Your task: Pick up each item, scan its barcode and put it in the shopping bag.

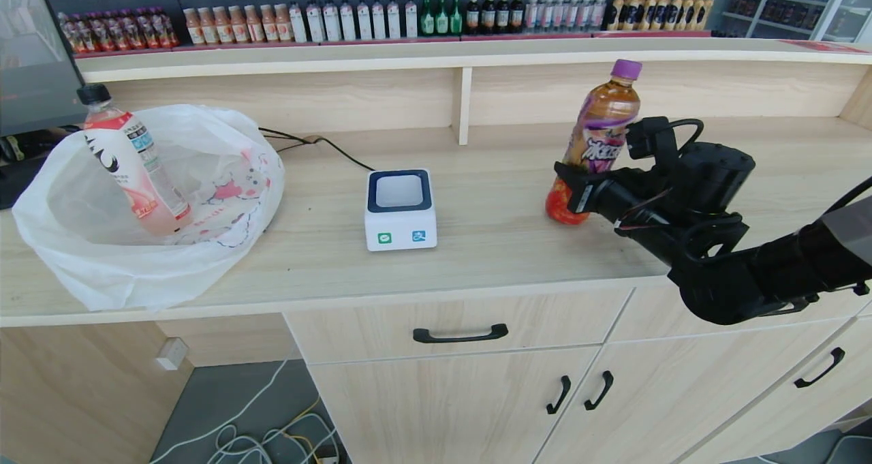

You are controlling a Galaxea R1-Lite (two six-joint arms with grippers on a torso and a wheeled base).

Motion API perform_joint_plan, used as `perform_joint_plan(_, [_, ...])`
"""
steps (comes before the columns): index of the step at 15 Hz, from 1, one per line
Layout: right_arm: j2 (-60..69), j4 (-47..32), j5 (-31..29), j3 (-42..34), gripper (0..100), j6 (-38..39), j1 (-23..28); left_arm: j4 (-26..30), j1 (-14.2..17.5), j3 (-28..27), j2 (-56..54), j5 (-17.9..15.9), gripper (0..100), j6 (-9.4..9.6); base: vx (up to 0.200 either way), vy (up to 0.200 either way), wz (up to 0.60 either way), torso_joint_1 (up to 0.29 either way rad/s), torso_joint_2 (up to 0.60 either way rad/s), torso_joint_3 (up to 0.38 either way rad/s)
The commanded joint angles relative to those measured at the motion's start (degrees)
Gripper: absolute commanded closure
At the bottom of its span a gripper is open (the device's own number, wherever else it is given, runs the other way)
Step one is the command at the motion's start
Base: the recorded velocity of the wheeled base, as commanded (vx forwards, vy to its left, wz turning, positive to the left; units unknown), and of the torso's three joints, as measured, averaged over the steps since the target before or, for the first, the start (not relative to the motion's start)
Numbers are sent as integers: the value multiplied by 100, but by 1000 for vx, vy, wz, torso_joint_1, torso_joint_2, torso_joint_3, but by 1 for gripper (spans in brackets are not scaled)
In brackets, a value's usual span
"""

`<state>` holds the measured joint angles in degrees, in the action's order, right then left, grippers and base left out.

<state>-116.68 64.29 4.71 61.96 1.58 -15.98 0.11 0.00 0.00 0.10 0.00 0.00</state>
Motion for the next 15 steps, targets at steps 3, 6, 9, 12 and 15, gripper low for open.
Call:
perform_joint_plan(3, [13, 66, 145, 0, 100, -9, -10, -2, 0, 0, -1, 0, 0, 0, 0, 0, 0, 0, 0, 0])
perform_joint_plan(6, [22, 162, 233, 0, 100, -18, -10, -2, 0, 0, -1, 0, 0, 0, 0, 0, 0, 0, 0, 0])
perform_joint_plan(9, [119, 242, 268, -9, 100, -9, -10, -2, 0, 0, -1, 0, 0, 0, 0, 0, 0, 0, 0, 0])
perform_joint_plan(12, [391, 242, 277, -53, 100, -9, -19, -2, 9, 0, -1, 0, 0, 0, 0, 0, 0, 0, 0, 0])
perform_joint_plan(15, [998, 242, 268, -352, 100, -9, -45, -2, 0, 0, -1, 0, 0, 0, 0, 0, 0, 0, 0, 0])
